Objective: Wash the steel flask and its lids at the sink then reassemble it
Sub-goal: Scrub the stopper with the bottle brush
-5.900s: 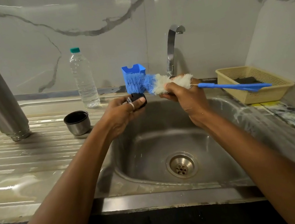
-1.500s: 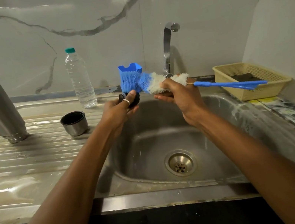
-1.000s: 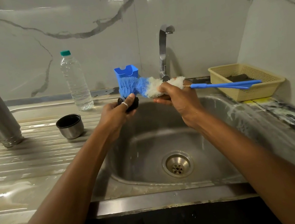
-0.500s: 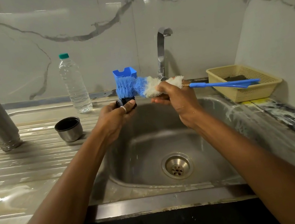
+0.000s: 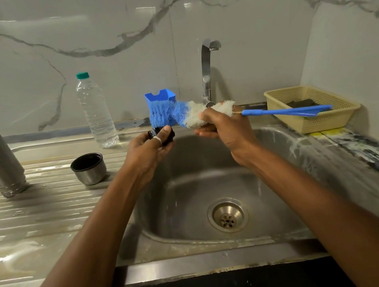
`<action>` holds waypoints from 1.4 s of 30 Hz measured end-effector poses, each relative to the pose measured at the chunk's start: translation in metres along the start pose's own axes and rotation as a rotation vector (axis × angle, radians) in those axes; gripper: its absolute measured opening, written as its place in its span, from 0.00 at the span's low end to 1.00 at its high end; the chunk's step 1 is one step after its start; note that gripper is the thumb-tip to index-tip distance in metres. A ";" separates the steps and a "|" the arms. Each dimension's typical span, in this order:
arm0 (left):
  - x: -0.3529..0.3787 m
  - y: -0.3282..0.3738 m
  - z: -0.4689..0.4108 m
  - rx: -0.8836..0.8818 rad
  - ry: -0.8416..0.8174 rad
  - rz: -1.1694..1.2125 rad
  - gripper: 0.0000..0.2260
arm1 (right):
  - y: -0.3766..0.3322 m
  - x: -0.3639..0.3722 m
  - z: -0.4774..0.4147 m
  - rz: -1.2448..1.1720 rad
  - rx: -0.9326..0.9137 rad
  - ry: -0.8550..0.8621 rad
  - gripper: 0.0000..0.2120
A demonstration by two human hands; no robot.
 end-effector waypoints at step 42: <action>0.008 0.003 0.005 -0.026 -0.025 0.111 0.14 | 0.001 -0.005 -0.007 -0.074 0.050 -0.012 0.08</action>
Point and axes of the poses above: each hand's wrist, its own z-axis away from the middle knuckle, its own x-axis out of the palm, y = z × x, the point moved 3 cm from there along -z, towards the middle knuckle, and after that the axes turned 8 degrees about z, right-handed, at the moved point
